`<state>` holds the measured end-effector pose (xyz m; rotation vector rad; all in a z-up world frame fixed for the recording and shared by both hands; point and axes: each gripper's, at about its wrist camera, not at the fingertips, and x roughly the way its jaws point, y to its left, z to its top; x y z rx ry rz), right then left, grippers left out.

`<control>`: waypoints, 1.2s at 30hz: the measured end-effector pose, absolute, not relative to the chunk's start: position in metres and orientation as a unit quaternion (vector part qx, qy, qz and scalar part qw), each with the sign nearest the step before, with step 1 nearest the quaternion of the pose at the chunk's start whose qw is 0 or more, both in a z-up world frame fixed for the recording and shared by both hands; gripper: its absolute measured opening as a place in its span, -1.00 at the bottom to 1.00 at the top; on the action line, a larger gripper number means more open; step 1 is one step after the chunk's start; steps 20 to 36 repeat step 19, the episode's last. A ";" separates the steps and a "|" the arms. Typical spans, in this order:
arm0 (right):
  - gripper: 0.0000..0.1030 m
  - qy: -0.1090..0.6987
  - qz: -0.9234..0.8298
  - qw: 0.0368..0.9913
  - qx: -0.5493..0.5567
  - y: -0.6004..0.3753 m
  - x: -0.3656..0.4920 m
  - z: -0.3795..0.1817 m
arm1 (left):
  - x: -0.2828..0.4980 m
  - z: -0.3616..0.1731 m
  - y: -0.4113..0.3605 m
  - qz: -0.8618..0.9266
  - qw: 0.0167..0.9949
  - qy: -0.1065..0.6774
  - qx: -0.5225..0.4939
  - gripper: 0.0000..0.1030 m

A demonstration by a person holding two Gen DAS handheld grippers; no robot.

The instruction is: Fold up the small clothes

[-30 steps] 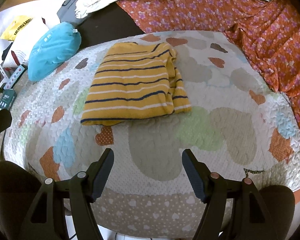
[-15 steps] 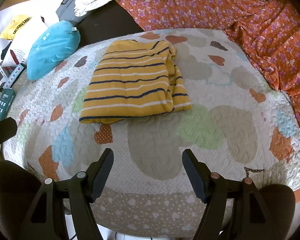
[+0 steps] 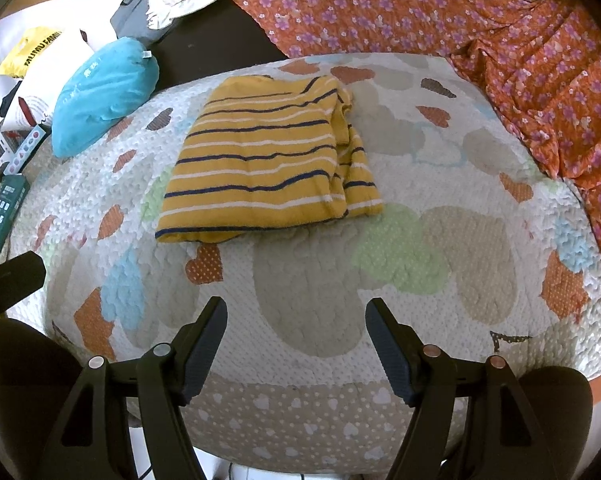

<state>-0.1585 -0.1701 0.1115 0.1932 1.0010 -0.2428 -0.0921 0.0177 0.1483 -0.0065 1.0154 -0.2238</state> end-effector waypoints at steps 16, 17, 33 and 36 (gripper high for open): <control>0.50 0.477 -0.113 0.870 0.055 -0.165 -0.159 0.103 | -0.092 0.113 0.019 -0.126 0.846 0.517 -0.012 0.99; 0.51 0.476 -0.115 0.870 0.051 -0.165 -0.160 0.101 | -0.092 0.107 0.015 -0.131 0.842 0.524 -0.006 0.99; 0.51 0.477 -0.118 0.869 0.046 -0.166 -0.160 0.096 | -0.093 0.100 0.011 -0.134 0.835 0.534 -0.002 0.99; 0.51 0.477 -0.118 0.869 0.046 -0.166 -0.160 0.096 | -0.093 0.100 0.011 -0.134 0.835 0.534 -0.002 0.99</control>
